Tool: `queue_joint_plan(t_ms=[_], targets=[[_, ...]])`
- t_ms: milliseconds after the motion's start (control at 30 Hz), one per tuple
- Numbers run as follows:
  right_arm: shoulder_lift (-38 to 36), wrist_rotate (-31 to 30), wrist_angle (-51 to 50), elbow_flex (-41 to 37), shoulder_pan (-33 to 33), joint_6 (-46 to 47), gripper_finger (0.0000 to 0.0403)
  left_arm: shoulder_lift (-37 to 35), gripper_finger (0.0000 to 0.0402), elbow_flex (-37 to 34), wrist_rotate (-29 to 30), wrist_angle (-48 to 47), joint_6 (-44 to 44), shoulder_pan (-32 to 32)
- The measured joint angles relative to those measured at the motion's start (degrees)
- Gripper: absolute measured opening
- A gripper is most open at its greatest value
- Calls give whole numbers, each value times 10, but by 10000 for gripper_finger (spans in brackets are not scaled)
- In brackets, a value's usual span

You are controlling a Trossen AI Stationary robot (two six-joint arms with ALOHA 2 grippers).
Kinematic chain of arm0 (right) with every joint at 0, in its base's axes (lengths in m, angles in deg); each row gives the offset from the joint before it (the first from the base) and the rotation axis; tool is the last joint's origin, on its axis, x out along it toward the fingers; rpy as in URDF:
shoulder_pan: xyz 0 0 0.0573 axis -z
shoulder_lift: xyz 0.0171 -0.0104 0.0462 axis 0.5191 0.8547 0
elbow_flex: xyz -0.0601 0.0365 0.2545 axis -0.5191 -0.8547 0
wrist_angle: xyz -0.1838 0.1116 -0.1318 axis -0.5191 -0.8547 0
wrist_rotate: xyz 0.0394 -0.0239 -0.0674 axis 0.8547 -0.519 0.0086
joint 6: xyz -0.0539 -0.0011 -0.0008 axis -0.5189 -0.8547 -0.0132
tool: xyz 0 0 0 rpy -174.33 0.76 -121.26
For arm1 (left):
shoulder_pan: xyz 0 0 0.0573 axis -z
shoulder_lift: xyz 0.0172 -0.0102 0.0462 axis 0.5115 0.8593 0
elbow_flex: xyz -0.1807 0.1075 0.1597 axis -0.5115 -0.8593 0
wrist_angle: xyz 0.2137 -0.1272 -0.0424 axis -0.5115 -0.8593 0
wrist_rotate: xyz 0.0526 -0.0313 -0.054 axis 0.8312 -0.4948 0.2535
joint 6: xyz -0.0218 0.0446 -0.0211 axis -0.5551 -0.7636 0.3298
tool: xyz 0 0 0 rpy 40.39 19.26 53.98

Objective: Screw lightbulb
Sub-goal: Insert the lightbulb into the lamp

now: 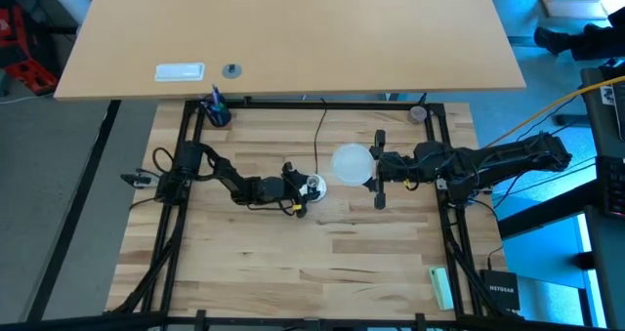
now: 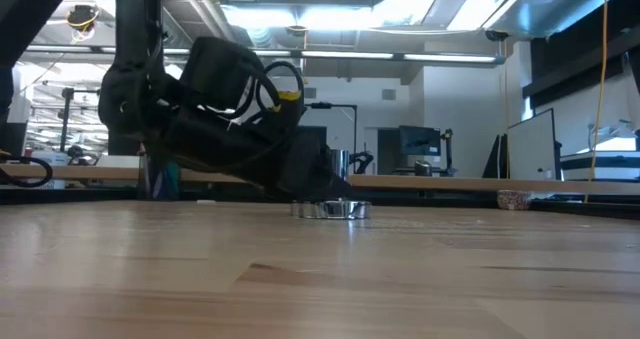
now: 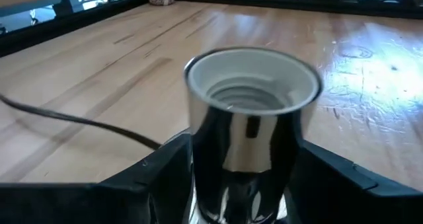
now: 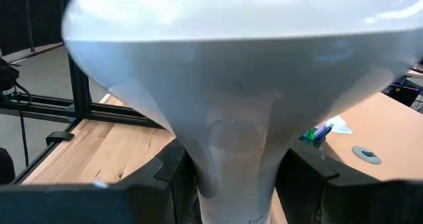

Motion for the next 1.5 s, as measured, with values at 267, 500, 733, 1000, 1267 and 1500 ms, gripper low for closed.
queue_joint_plan(t_ms=[267,500,733,1000,1267,1500], targets=[[8,0,6,0,0,1,163,-1,161,34,2,-71,14,-2],[34,17,46,0,0,1,163,-91,161,33,-63,-129,-2,19],[73,101,177,0,0,-5,163,-280,161,90,-151,-397,-72,20],[153,154,302,1,0,20,163,-378,161,149,-226,-598,-43,59],[257,182,315,52,0,47,163,-374,161,149,-212,-601,-18,93],[282,211,317,63,0,59,163,-383,161,149,-226,-575,-13,101]])
